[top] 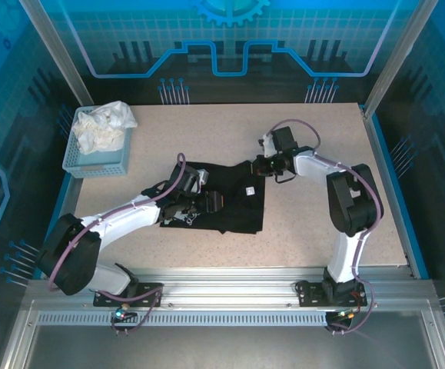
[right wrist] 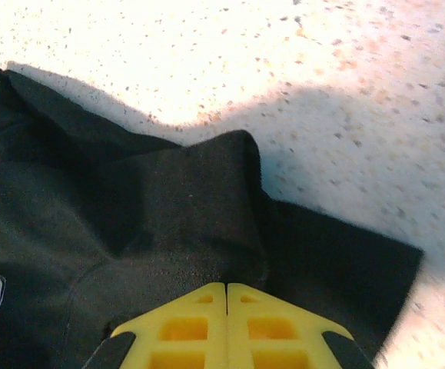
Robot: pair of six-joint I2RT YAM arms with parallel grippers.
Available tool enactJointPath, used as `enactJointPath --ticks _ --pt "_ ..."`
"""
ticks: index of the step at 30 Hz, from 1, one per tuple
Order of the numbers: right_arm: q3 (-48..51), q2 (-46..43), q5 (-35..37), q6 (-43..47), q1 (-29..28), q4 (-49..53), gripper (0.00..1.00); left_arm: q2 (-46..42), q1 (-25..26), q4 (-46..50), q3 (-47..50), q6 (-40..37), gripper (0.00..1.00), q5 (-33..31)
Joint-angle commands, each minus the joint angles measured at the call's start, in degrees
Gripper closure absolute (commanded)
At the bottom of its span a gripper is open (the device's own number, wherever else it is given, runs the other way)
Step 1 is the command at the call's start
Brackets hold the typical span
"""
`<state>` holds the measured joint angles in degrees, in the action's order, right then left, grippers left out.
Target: Fold the inside-out t-shirt
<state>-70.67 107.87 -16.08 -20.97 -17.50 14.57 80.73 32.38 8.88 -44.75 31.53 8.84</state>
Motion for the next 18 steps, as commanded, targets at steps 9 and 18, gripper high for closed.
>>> enactJointPath --ticks 9,18 --pt "4.9 -6.2 3.7 0.2 2.9 4.0 0.92 -2.8 0.0 1.3 1.7 -1.3 0.37 -1.1" --pt "2.8 -9.1 8.4 2.1 2.3 9.0 0.58 -0.7 2.9 -0.7 0.6 -5.3 0.37 2.6"
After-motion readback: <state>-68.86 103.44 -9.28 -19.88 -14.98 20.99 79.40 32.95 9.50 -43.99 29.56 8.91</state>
